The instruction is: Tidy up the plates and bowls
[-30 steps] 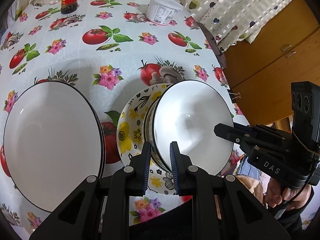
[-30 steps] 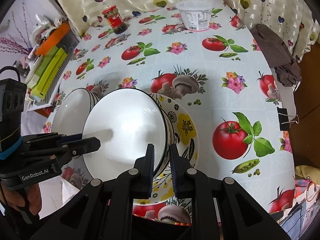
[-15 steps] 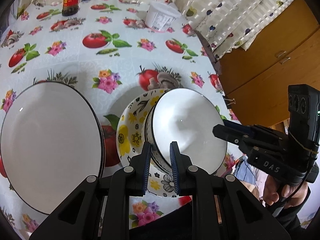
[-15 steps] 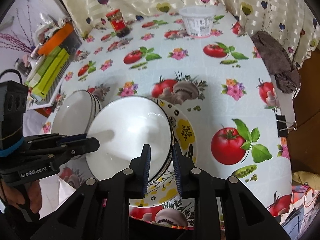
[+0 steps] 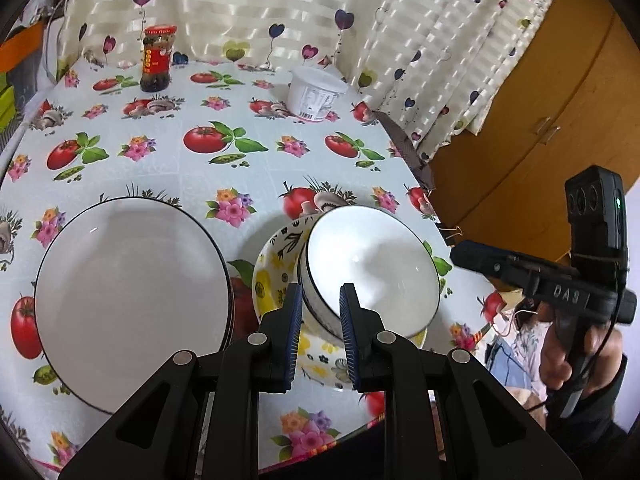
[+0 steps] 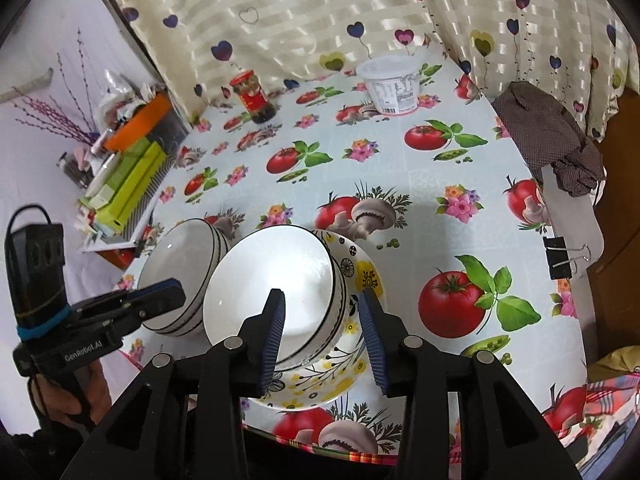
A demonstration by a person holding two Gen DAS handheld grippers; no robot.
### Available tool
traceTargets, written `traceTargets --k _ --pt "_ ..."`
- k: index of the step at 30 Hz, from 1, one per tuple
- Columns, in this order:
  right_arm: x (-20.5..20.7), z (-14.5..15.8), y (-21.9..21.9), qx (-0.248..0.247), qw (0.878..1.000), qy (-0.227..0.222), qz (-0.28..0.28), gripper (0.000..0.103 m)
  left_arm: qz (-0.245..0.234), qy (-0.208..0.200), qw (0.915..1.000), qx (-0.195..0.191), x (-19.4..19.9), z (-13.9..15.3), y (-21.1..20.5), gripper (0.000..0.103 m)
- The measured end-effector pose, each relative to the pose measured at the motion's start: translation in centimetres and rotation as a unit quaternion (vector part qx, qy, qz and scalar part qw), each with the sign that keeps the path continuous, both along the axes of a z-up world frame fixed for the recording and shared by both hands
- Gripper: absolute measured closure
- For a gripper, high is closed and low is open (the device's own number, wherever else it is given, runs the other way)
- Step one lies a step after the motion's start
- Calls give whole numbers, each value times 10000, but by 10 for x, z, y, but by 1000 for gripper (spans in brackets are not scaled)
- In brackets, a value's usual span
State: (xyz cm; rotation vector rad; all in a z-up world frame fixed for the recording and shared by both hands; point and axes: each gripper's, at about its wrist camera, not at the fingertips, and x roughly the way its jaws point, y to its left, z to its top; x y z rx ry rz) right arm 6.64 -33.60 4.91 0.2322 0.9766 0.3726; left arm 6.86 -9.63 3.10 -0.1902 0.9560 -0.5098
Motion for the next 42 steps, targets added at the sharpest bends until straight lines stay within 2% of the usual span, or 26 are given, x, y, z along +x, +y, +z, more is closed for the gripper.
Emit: traceTargets --k 6,9,15,24,26,28,30,42 --pt "-10 -3 -17 207 9995 -141 -198 65 141 -43 9999 -32 -21 -8 5 83" --pt "-12 -9 -26 321 9988 -113 -358 53 233 31 9997 -101 -30 -14 8 83" --pt "-9 -27 -32 274 9984 126 -483 52 281 306 9990 -177 -37 -33 5 83" --pt "-1 -56 -31 175 9977 478 -447 53 607 638 9959 -219 -33 -54 7 83" --pt "2 -61 -30 183 9976 533 -404 58 706 700 9947 -244 -30 -58 8 83" --pt "7 -67 -28 153 9974 602 -355 76 754 747 9941 -240 -25 -61 8 83" --pt "13 -75 -25 104 9970 701 -323 88 775 790 9935 -250 -22 -64 7 83" --pt "20 -83 -25 85 9968 770 -210 92 761 877 9928 -297 -4 -71 -3 83"
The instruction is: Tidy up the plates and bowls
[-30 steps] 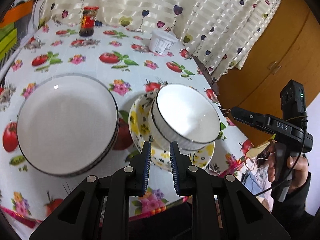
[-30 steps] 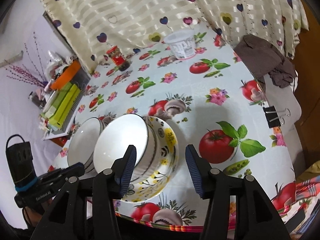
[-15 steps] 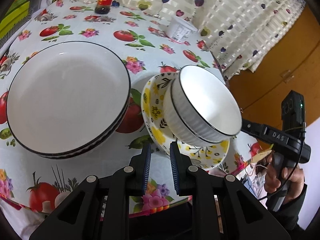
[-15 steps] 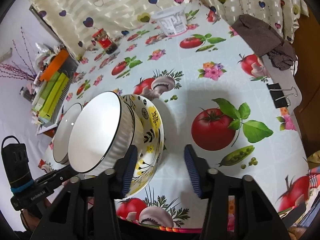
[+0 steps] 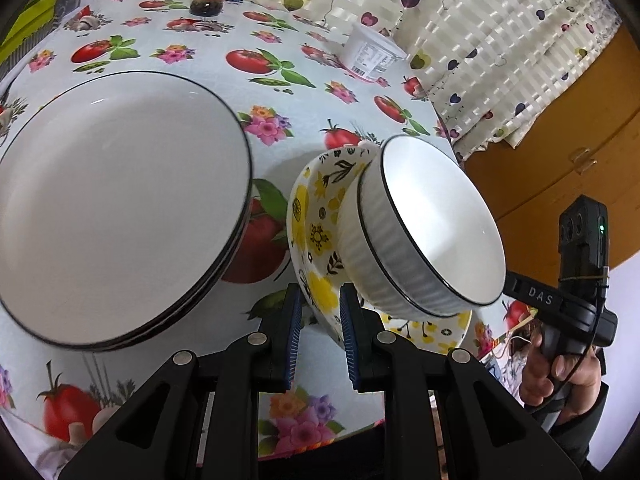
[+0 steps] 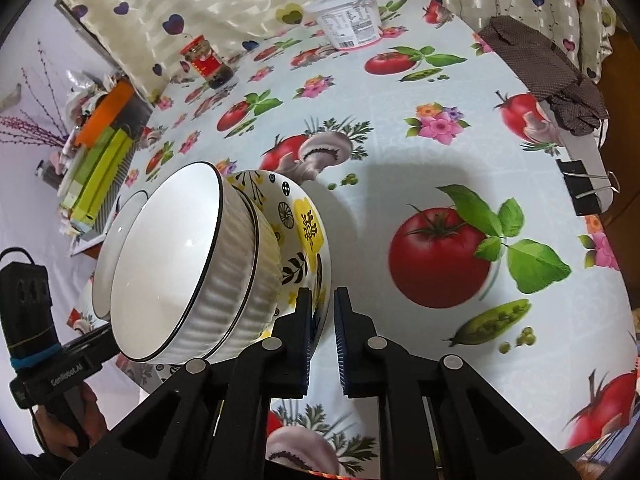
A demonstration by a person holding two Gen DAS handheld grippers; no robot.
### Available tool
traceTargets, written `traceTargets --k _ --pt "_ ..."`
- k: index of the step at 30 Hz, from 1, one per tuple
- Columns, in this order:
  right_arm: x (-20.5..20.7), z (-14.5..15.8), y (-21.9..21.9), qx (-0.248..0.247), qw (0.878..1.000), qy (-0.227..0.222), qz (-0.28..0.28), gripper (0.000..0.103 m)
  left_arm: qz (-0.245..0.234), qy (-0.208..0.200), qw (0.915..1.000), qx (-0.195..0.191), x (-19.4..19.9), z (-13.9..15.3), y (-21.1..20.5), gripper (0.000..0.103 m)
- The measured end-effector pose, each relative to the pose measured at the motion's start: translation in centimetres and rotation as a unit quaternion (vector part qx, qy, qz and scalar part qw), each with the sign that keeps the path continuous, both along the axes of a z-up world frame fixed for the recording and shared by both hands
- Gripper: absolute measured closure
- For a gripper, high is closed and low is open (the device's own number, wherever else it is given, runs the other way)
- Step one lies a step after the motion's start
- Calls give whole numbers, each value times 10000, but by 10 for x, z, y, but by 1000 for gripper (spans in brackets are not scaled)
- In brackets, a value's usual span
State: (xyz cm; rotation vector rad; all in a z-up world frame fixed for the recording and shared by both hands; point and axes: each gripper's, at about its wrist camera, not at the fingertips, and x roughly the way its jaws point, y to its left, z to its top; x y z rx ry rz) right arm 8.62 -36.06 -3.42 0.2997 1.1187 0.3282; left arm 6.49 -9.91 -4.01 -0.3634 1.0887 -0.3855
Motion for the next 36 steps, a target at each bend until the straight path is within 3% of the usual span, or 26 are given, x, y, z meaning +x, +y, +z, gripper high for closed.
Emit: traceTargets --k 12,29,33,36 --pt "-18 0 -40 74 9995 -30 -292 92 -463 127 9988 16 21 -12 -44 83" --pt "-13 -15 -24 32 9998 96 -195 92 -541 119 9981 267 28 -24 -54 83" --pt "-14 -14 -20 -106 9997 40 -208 93 -610 262 9978 62 30 -28 -53 86" --pt "-14 -14 -19 -139 9996 31 -247 93 -625 259 9976 124 30 -27 -55 86"
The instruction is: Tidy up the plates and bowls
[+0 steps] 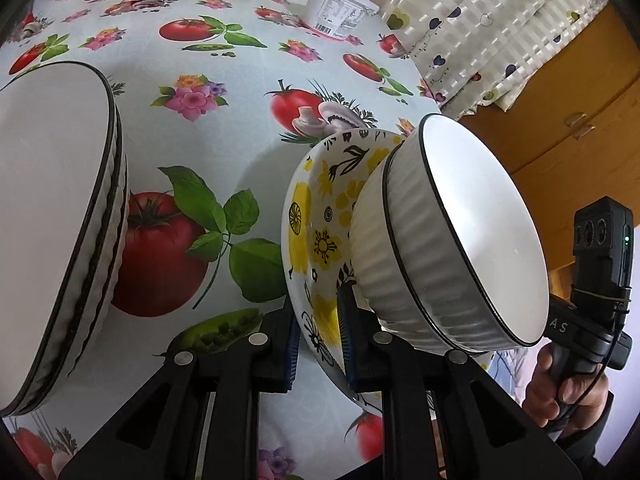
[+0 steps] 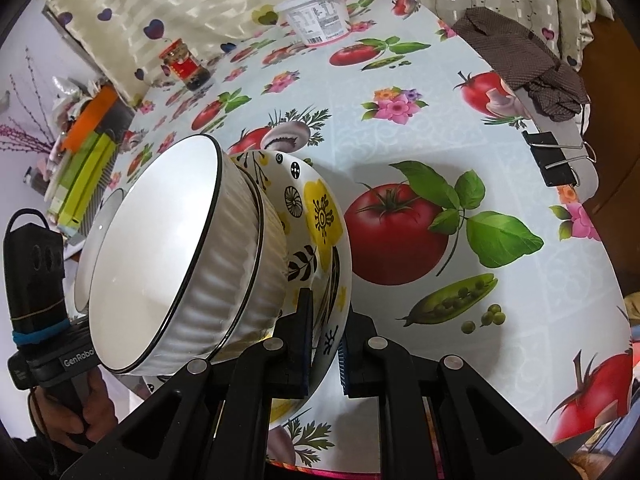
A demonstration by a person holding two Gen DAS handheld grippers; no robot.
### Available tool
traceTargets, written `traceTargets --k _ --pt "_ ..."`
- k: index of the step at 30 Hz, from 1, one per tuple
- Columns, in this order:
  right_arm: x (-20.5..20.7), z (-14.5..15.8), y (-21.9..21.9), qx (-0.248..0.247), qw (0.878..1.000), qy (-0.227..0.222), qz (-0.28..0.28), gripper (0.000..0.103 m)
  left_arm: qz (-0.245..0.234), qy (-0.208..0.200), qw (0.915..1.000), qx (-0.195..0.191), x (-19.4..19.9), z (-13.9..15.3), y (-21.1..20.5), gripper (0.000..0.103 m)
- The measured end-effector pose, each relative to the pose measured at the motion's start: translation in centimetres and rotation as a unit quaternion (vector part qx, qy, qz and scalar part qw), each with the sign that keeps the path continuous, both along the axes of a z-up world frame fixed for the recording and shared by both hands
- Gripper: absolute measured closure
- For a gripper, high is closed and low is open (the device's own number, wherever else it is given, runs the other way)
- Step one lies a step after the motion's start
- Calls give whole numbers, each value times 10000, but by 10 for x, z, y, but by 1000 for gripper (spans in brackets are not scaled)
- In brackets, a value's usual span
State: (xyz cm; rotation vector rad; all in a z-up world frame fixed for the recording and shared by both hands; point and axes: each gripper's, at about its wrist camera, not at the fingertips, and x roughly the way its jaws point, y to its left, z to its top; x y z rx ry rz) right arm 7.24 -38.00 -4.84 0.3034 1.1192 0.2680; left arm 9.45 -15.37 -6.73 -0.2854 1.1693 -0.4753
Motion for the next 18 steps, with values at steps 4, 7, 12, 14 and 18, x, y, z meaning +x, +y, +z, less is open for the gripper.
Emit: traceTargets --k 4,7,12,14,18 --pt "0 0 2 -55 10000 16 -21 93 -27 -18 10000 80 0 1 -2 86" --pt "-1 0 2 -50 10000 29 -19 93 -28 -15 10000 91 -1 1 -2 87" --pt "0 3 2 -12 10000 55 -40 93 -32 61 9999 137 2 1 -1 87" --pt "1 4 4 -33 10000 64 -36 93 -42 69 9998 171 2 2 -2 87" --pt "1 4 4 59 9999 103 -78 93 -48 57 9998 190 3 3 -2 87"
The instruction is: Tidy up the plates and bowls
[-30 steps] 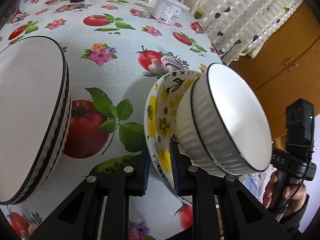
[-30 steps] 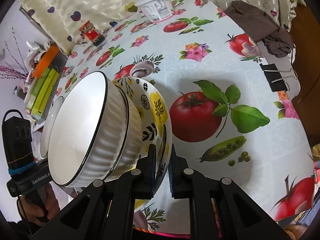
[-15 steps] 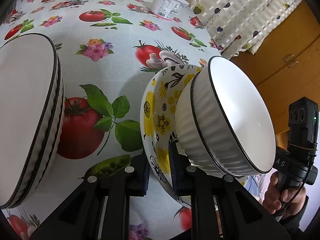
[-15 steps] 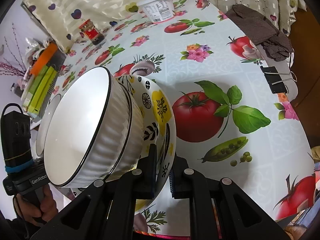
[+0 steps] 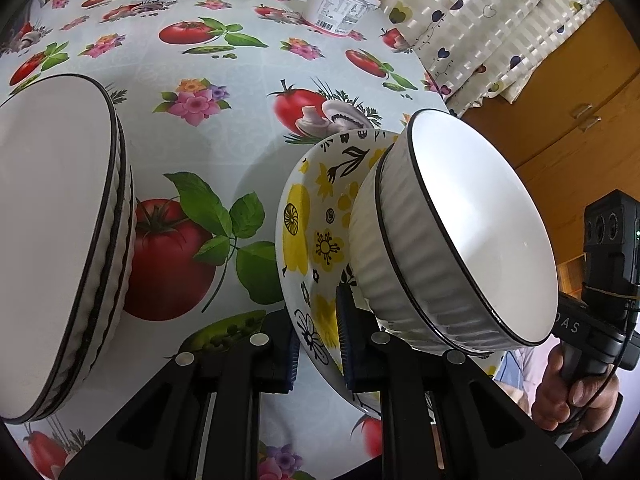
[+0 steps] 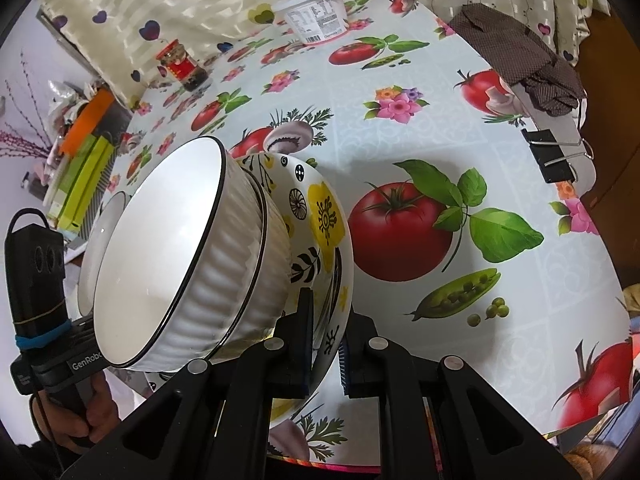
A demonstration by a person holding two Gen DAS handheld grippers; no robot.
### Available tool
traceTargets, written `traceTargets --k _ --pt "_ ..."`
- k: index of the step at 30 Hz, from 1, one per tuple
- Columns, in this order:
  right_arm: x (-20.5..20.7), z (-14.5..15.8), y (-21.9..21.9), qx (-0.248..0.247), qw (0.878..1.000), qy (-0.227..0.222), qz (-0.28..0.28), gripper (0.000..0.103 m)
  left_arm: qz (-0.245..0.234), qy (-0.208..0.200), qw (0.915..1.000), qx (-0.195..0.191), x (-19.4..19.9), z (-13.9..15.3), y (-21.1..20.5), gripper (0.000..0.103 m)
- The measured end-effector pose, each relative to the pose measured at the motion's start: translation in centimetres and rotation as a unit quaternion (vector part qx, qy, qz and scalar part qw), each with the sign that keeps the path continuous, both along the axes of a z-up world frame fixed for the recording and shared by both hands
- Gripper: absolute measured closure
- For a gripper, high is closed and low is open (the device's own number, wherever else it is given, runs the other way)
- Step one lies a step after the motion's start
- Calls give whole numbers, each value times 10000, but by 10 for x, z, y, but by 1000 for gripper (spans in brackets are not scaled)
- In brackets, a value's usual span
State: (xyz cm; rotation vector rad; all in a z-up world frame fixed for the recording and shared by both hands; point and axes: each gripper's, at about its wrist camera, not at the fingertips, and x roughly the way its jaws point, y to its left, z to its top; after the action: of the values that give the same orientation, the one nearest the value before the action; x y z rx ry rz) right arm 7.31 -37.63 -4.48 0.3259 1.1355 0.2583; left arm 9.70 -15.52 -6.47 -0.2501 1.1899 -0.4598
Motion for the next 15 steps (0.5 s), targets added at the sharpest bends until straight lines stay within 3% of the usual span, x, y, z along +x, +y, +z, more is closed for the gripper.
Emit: traceTargets --k 15 --pt "1 11 0 32 9999 -122 -45 93 -26 -121 9999 17 4 18 3 87"
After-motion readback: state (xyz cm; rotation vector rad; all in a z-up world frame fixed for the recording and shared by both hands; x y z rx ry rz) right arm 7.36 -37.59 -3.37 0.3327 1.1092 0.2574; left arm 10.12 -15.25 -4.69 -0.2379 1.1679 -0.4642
